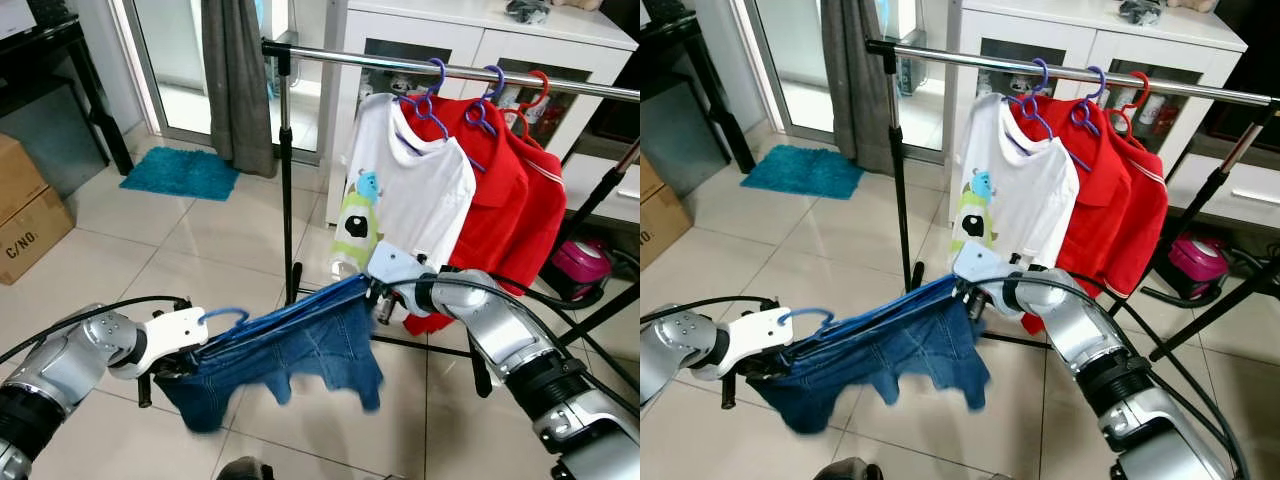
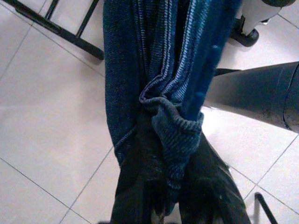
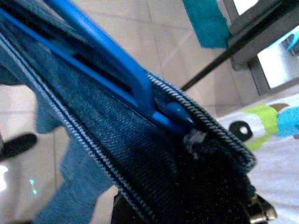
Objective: Hang hanger
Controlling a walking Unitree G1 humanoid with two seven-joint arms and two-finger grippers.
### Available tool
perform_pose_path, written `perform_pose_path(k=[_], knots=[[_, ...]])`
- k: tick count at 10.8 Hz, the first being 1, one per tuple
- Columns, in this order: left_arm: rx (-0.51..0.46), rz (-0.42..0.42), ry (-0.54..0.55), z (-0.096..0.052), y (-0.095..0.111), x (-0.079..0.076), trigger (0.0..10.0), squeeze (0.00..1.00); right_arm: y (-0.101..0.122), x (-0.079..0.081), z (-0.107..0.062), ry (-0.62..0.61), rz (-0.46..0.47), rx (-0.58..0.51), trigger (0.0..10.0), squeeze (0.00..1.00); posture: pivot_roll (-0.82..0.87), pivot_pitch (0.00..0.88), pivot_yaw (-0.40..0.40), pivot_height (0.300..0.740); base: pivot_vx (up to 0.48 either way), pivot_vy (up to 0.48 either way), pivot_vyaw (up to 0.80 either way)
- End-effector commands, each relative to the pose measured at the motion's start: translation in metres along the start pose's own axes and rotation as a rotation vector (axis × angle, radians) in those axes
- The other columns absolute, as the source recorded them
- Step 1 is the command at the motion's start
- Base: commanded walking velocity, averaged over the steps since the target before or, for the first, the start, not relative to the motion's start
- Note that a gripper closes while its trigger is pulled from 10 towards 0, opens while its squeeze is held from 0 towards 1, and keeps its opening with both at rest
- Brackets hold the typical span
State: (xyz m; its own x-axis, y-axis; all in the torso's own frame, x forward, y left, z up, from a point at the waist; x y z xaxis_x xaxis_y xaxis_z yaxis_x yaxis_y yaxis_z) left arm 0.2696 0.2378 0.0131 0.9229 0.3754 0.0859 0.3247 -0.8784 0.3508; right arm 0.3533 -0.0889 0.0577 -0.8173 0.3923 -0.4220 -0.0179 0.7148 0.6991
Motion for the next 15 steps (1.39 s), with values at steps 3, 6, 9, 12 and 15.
perform_pose_path(k=[3, 6, 9, 12, 15], knots=[[0.329, -0.163, -0.091, -0.009, -0.087, -0.021, 0.0, 0.0, -0.05, -0.079, -0.041, -0.283, -0.128, 0.248, 0.0, 0.0, 0.04, 0.0, -0.032, 0.74, 0.0, 0.0, 0.0], [0.425, -0.156, -0.24, 0.006, -0.112, -0.062, 0.0, 0.0, -0.06, -0.107, -0.054, -0.402, -0.112, 0.315, 0.0, 0.0, 0.03, 0.0, -0.023, 0.74, 0.0, 0.0, 0.0], [0.415, -0.134, -0.224, 0.01, -0.114, -0.067, 0.0, 0.0, -0.073, -0.102, -0.05, -0.416, 0.25, 0.206, 0.0, 0.0, 0.04, 0.0, -0.037, 0.74, 0.0, 0.0, 0.0], [0.413, -0.175, -0.129, 0.014, -0.136, -0.065, 0.0, 0.0, -0.064, -0.101, -0.048, -0.44, 0.515, -0.015, 10.0, 0.0, 0.04, 0.0, -0.042, 0.74, 0.0, 0.0, 0.0], [0.062, -0.124, -0.046, -0.032, -0.078, -0.016, 0.0, 0.0, -0.073, -0.075, -0.045, -0.372, 0.517, -0.069, 10.0, 1.0, 0.04, 0.0, -0.044, 0.74, 0.0, 0.0, 0.0]])
Point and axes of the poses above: a point about 5 cm out from each wrist's last joint towards the gripper, its own z axis pointing out of the wrist towards the gripper, its own y axis along the axis of the wrist's last joint, x = y × z, the point moved 6 cm from there along z, pointing out of the wrist towards the gripper, and after that the axes turned 2 degrees about -z, right-handed, at the moved point
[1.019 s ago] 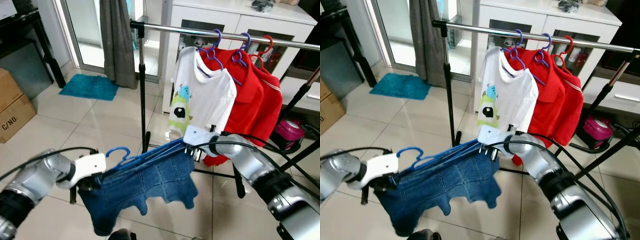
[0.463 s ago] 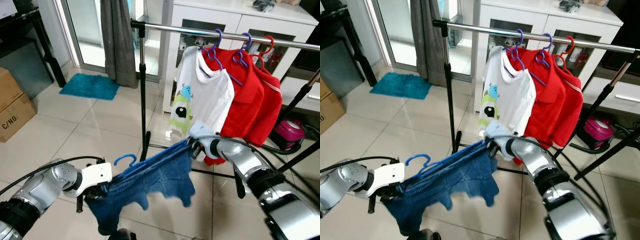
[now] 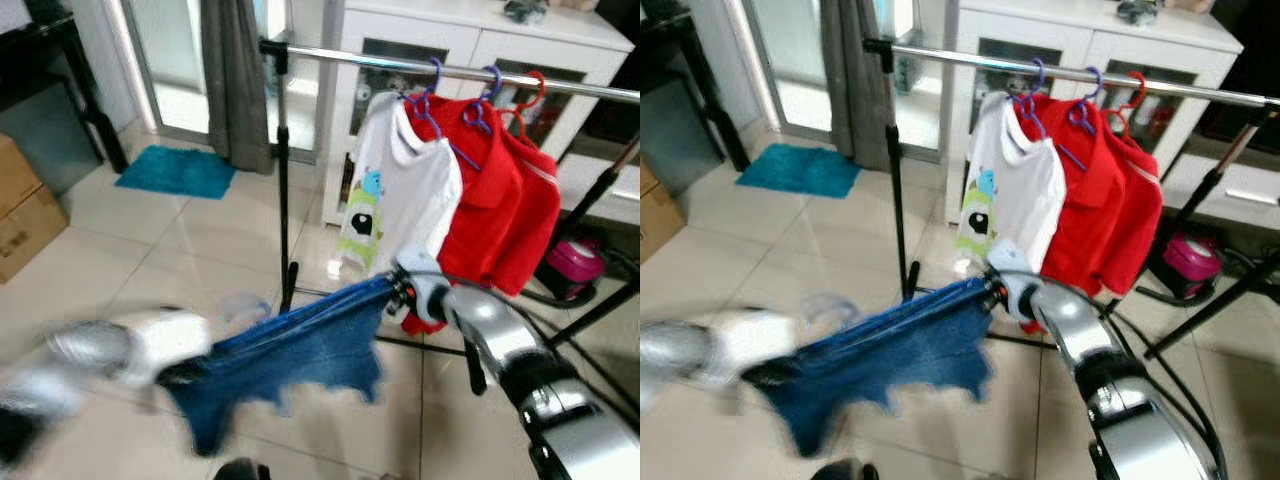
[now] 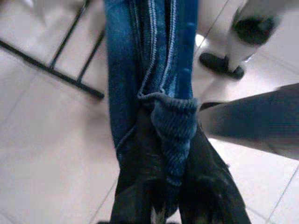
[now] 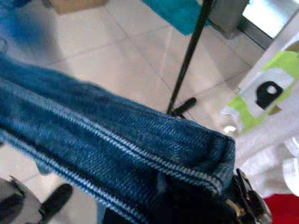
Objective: Hang hanger
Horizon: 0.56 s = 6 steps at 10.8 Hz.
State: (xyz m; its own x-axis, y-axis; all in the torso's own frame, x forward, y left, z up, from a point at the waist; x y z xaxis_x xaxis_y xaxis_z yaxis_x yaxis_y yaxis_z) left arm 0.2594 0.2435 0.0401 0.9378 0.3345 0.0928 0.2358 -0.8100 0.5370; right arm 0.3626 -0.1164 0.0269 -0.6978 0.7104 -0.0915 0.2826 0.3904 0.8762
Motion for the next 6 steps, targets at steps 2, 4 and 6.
perform_pose_path(k=[2, 4, 6], knots=[[0.163, -0.116, 0.06, -0.069, -0.038, 0.02, 0.0, 0.0, -0.001, -0.053, -0.041, -0.158, 0.025, -0.06, 10.0, 1.0, 0.04, 0.003, -0.052, 0.74, 0.0, 0.0, 0.0], [0.066, -0.072, 0.08, -0.095, -0.006, 0.033, 0.0, 0.0, -0.006, -0.026, -0.033, -0.041, -0.014, -0.077, 10.0, 1.0, 0.04, 0.003, -0.054, 0.74, 0.0, 0.0, 0.0], [-0.025, -0.006, 0.051, -0.096, 0.033, 0.035, 0.0, 0.0, -0.004, 0.009, -0.023, 0.065, -0.171, -0.105, 10.0, 1.0, 0.04, 0.0, -0.05, 0.74, 0.0, 0.0, 0.0]])
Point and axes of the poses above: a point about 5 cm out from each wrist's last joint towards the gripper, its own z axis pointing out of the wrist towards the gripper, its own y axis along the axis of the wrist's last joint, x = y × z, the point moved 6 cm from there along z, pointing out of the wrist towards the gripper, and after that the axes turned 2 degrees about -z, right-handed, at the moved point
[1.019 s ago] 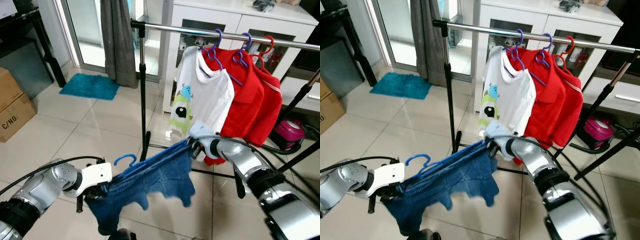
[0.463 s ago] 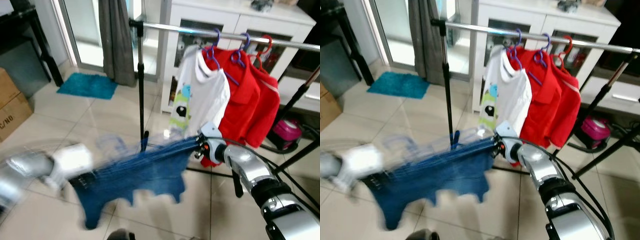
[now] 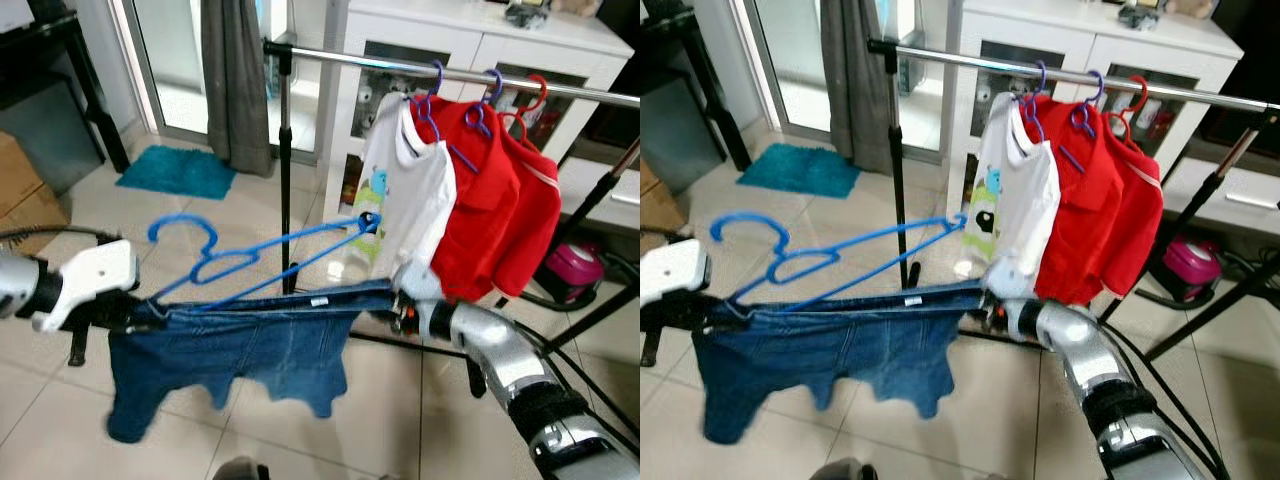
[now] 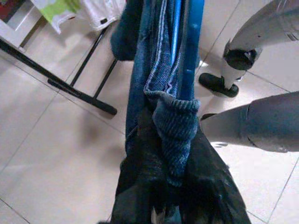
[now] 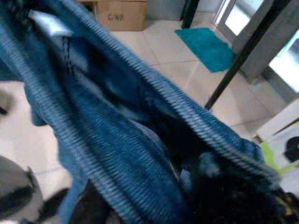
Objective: Hang hanger
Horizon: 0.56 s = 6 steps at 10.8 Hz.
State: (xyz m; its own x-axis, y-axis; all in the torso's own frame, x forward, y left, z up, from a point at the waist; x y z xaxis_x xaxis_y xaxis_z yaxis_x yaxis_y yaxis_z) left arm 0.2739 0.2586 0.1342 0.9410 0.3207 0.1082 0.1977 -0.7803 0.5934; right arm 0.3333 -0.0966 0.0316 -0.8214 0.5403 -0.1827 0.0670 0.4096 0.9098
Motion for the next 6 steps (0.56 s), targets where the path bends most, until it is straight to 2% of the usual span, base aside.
perform_pose_path(k=[1, 2, 3, 4, 5, 6], knots=[[0.046, -0.007, 0.046, -0.011, -0.003, 0.009, 0.0, 0.0, -0.008, -0.019, -0.016, -0.076, -0.018, 0.033, 10.0, 1.0, 0.04, 0.0, -0.049, 0.74, 0.0, 0.0, 0.0], [0.035, 0.008, 0.047, -0.008, 0.006, 0.013, 0.0, 0.0, -0.005, -0.011, -0.013, -0.04, -0.025, 0.009, 10.0, 1.0, 0.04, 0.0, -0.047, 0.74, 0.0, 0.0, 0.0], [0.017, 0.044, 0.089, -0.005, 0.015, 0.02, 0.0, 0.0, -0.015, -0.001, -0.013, -0.005, -0.046, 0.049, 10.0, 1.0, 0.04, 0.0, -0.047, 0.74, 0.0, 0.0, 0.0], [-0.015, 0.054, 0.126, -0.003, 0.025, 0.026, 0.0, 0.0, -0.023, 0.01, -0.012, 0.035, -0.007, 0.072, 10.0, 1.0, 0.04, 0.0, -0.047, 0.74, 0.0, 0.0, 0.0], [-0.081, 0.061, 0.187, -0.003, 0.041, 0.036, 0.0, 0.0, -0.029, 0.02, -0.011, 0.052, -0.01, 0.078, 10.0, 1.0, 0.04, 0.0, -0.053, 0.74, 0.0, 0.0, 0.0], [-0.104, 0.058, 0.203, -0.004, 0.045, 0.038, 0.0, 0.0, -0.028, 0.017, -0.011, 0.013, 0.01, 0.058, 10.0, 1.0, 0.05, 0.0, -0.053, 0.74, 0.0, 0.0, 0.0]])
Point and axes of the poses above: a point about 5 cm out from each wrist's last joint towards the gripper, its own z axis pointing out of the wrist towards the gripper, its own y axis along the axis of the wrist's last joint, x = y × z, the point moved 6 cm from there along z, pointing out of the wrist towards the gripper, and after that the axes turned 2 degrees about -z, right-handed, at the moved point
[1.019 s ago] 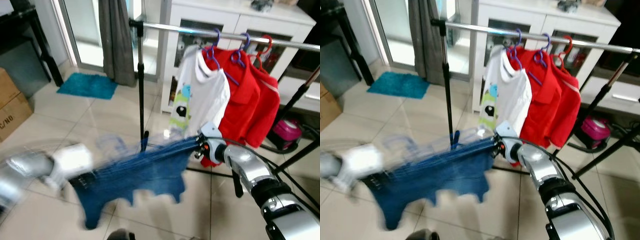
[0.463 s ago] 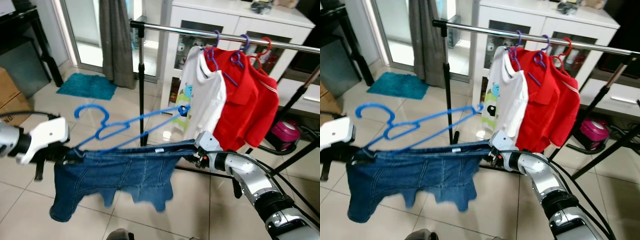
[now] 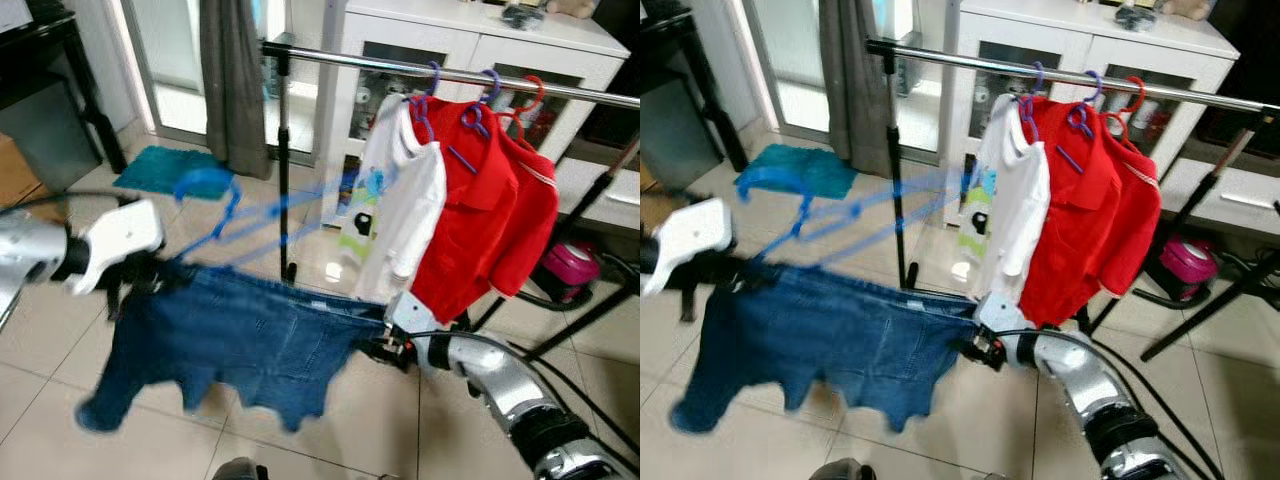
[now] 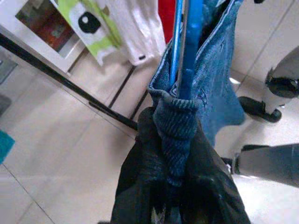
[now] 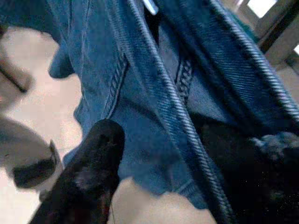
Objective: Hang hanger
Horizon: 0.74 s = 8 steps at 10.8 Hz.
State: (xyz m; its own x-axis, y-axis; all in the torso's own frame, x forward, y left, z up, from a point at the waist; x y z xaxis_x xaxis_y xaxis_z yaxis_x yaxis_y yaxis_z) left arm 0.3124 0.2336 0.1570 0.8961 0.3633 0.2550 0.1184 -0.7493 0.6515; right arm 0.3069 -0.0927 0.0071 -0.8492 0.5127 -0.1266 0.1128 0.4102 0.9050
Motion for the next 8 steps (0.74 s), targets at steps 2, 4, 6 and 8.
perform_pose_path(k=[2, 4, 6, 8], knots=[[-0.014, 0.036, -0.027, -0.004, 0.007, -0.004, 0.0, 0.0, 0.022, 0.01, -0.008, 0.113, -0.042, -0.09, 10.0, 1.0, 0.04, 0.0, -0.046, 0.74, 0.0, 0.0, 0.0], [-0.061, 0.049, -0.086, 0.014, 0.022, -0.012, 0.0, 0.0, 0.035, 0.043, 0.001, 0.301, 0.027, -0.112, 10.0, 1.0, 0.04, 0.0, -0.048, 0.74, 0.0, 0.0, 0.0], [-0.102, 0.079, 0.001, 0.029, 0.039, 0.008, 0.0, 0.0, 0.021, 0.041, 0.014, 0.231, 0.16, -0.031, 10.0, 1.0, 0.04, 0.029, -0.032, 0.74, 0.0, 0.0, 0.0], [-0.148, 0.123, -0.064, 0.026, 0.051, 0.003, 0.0, 0.0, -0.01, 0.034, 0.005, 0.167, 0.205, 0.123, 10.0, 1.0, 0.03, 0.066, -0.015, 0.74, 0.0, 0.0, 0.0]])
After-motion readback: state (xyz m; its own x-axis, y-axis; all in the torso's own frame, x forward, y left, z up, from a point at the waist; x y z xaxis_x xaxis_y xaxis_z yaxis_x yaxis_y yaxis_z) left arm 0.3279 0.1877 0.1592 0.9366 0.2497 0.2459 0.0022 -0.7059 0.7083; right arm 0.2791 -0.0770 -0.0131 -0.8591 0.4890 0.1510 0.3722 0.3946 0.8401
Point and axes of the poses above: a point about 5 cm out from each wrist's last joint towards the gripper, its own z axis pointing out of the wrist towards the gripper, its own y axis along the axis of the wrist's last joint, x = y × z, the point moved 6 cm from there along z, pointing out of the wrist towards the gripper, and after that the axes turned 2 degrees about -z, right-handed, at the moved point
